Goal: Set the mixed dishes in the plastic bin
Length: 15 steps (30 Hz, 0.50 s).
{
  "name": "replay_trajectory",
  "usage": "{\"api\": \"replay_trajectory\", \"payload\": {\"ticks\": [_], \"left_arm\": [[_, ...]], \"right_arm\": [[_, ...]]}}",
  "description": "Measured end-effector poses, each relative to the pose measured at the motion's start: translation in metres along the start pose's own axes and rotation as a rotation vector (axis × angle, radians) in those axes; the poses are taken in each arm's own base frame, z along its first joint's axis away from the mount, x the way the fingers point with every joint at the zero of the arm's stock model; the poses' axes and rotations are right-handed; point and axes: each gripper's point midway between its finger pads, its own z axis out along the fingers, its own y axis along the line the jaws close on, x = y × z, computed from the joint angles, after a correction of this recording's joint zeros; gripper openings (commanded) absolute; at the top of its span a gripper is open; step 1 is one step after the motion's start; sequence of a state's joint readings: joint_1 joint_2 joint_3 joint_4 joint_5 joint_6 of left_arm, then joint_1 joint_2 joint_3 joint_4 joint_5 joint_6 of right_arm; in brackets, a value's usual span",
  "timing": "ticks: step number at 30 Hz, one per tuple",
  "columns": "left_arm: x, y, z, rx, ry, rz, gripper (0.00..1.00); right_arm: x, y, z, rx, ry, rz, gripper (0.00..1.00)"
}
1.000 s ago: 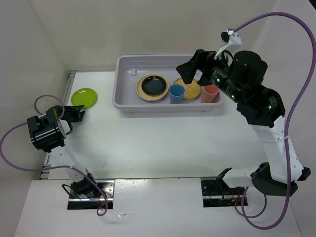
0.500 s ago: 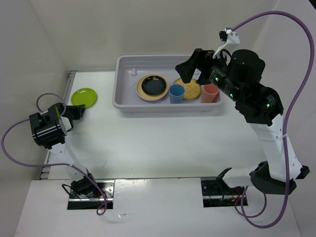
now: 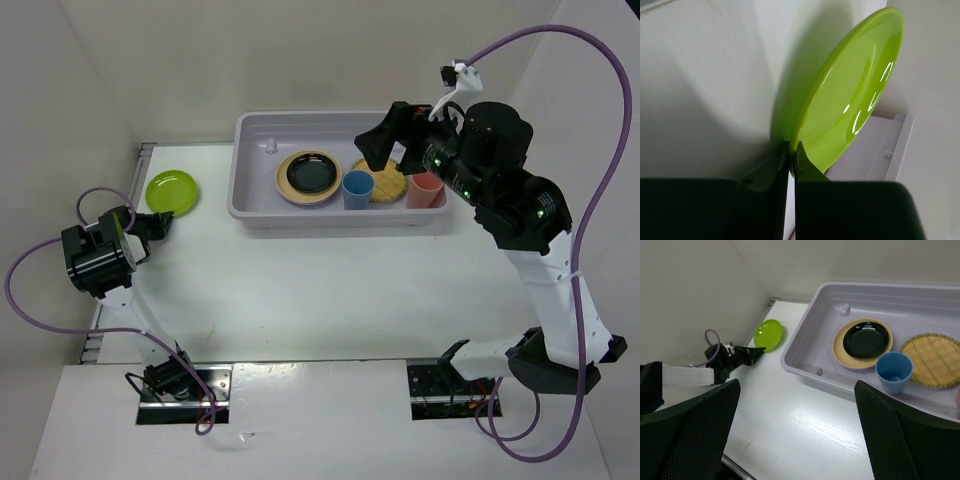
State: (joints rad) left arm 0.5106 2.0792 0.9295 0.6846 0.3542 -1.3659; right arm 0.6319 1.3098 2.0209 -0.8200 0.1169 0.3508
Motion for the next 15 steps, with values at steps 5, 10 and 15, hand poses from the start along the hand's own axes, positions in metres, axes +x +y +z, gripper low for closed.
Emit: {"api": "replay_trajectory", "payload": {"ticks": [5, 10, 15], "left_arm": [[0.001, 0.001, -0.004, -0.007, -0.006, -0.004, 0.00], [0.004, -0.004, -0.022, -0.041, -0.018, -0.014, 0.00], [0.001, -0.064, -0.060, 0.051, -0.055, 0.027, 0.00]], "right_arm": [[0.016, -0.007, -0.004, 0.013, 0.032, 0.000, 1.00], [0.014, -0.008, -0.022, 0.005, 0.012, 0.014, 1.00], [0.018, -0.013, -0.040, 0.005, 0.000, 0.030, 1.00]]}}
